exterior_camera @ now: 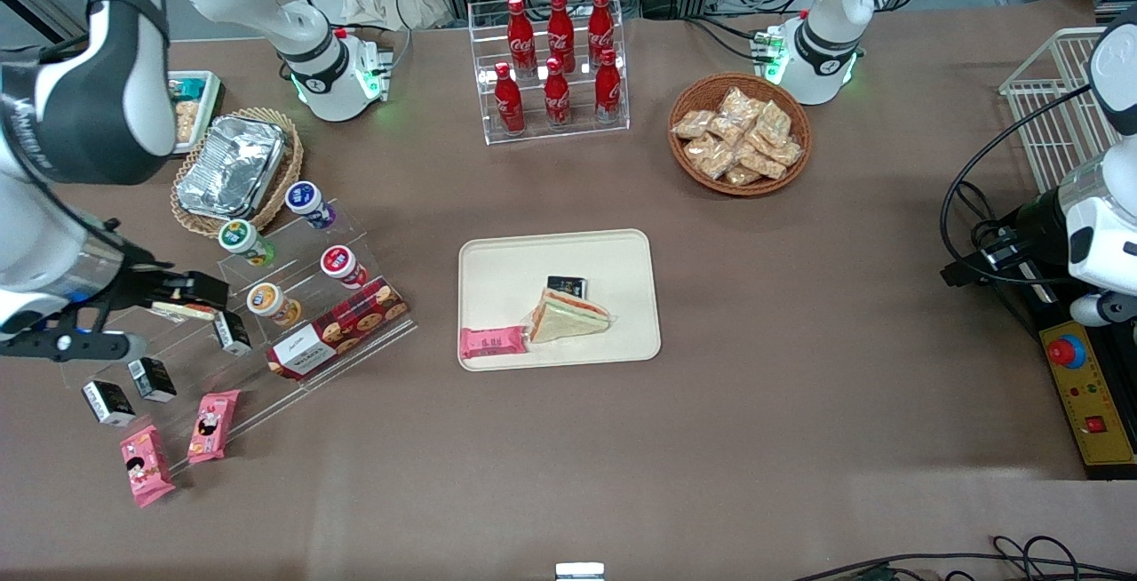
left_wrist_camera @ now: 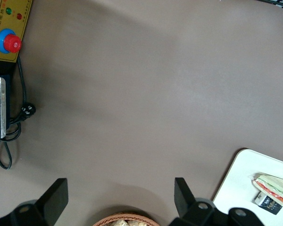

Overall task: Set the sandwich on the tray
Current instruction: 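Open the right gripper and withdraw it back toward the rack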

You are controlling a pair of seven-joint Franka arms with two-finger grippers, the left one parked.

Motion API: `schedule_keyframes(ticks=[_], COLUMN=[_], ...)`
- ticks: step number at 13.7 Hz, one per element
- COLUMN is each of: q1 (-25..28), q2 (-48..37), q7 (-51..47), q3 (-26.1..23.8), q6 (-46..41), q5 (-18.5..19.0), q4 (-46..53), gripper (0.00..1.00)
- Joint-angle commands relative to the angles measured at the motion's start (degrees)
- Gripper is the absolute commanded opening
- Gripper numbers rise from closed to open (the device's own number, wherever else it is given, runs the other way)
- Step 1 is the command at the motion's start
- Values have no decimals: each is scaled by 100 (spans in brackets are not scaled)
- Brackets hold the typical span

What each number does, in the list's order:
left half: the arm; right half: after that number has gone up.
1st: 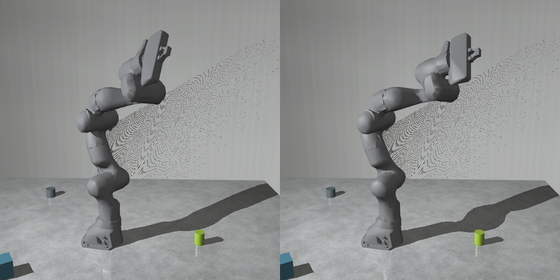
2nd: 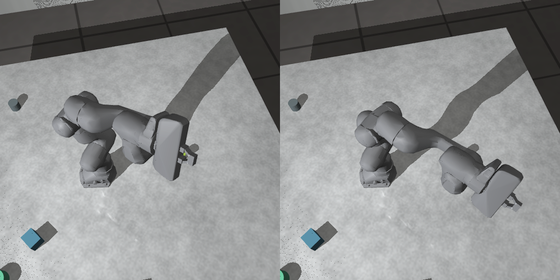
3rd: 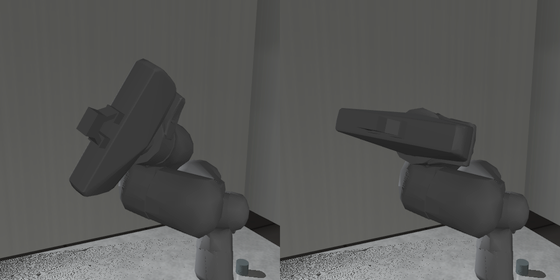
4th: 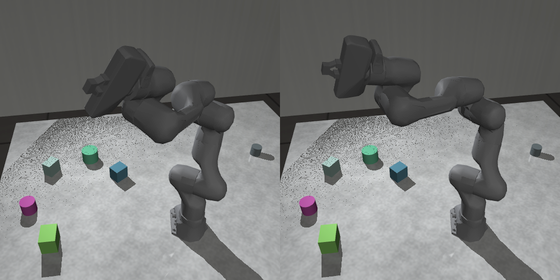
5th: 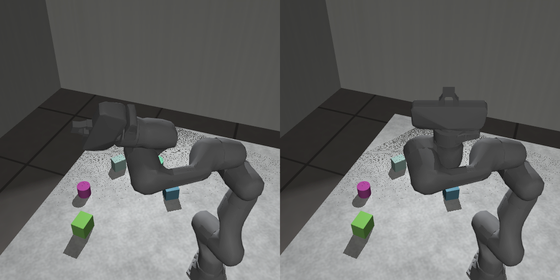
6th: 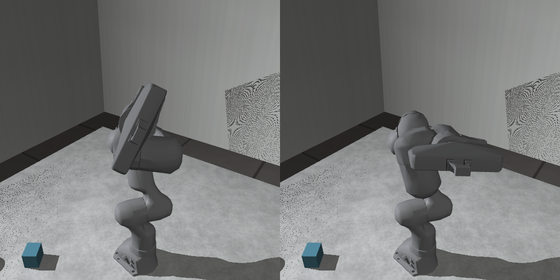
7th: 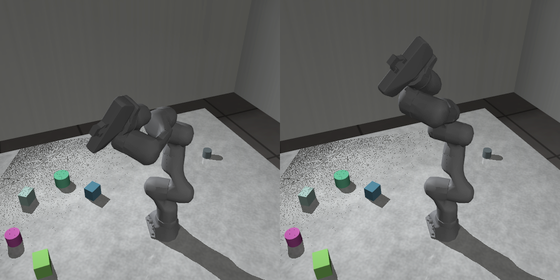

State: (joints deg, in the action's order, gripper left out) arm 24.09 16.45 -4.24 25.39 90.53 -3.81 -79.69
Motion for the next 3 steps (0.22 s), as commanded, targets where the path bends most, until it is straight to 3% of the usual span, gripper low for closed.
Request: schedule_keyframes(ticks=[1,3], q1=[-307,-527], q2=[-107,-142], q7=[125,492], q3=[-69,-61], q6=[-200,-281], q5=[-120,-304], q4=[-65,-65], gripper=[100,100])
